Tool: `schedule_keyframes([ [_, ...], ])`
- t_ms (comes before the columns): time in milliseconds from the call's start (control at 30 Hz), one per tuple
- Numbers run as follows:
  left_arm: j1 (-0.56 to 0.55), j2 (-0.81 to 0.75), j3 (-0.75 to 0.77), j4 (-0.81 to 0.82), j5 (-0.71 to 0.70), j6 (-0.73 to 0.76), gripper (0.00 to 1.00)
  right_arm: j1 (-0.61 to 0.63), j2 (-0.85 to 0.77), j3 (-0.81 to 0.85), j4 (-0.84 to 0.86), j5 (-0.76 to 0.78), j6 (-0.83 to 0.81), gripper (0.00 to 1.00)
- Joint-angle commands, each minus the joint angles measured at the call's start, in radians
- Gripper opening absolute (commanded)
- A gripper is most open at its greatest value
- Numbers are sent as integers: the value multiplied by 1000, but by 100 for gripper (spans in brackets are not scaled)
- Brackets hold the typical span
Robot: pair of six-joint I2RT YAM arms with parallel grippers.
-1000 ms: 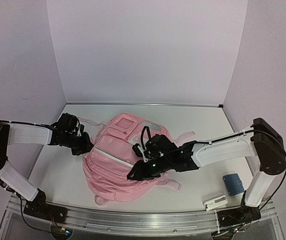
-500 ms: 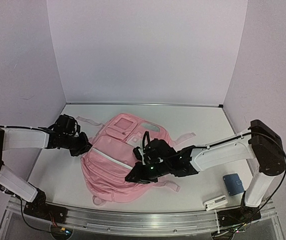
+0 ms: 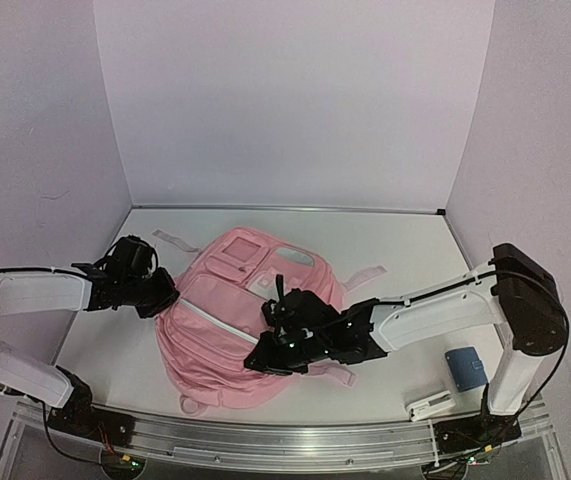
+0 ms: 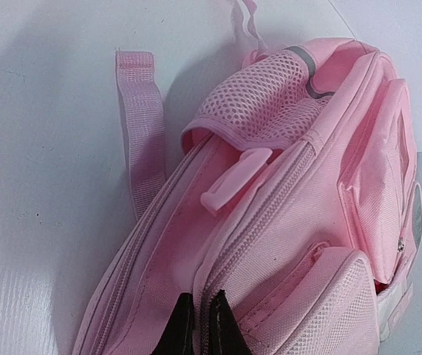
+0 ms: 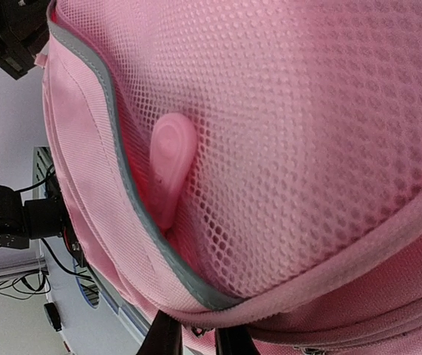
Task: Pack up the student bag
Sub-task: Unzip the student bag at the center of the board.
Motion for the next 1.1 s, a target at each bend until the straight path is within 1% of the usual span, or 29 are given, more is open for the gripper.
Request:
schedule_keyframes([
  [0, -16, -22, 12, 24, -60, -83, 0, 17, 43, 44, -16, 63, 22, 18],
  [167, -18, -46, 11, 5, -78, -81, 0, 17, 38, 37, -34, 58, 37, 26],
  [267, -18, -69, 3, 0, -95, -83, 0, 22, 26, 28, -33, 55, 42, 27],
  [433, -18, -72, 6, -7, -103, -83, 0, 32, 44, 51, -36, 40, 34, 23],
  [567, -18, -79, 4, -8, -112, -85, 0, 37, 56, 56, -51, 44, 50, 11],
  [700, -18, -95, 1, -14, -131, -86, 0, 37, 31, 44, -67, 74, 61, 0],
  [867, -42, -98, -1, -2, -150, -87, 0, 24, 2, 45, -79, 110, 44, 0],
  [1067, -89, -91, 2, 12, -188, -117, 0, -76, -59, 48, -161, 154, -27, 0],
])
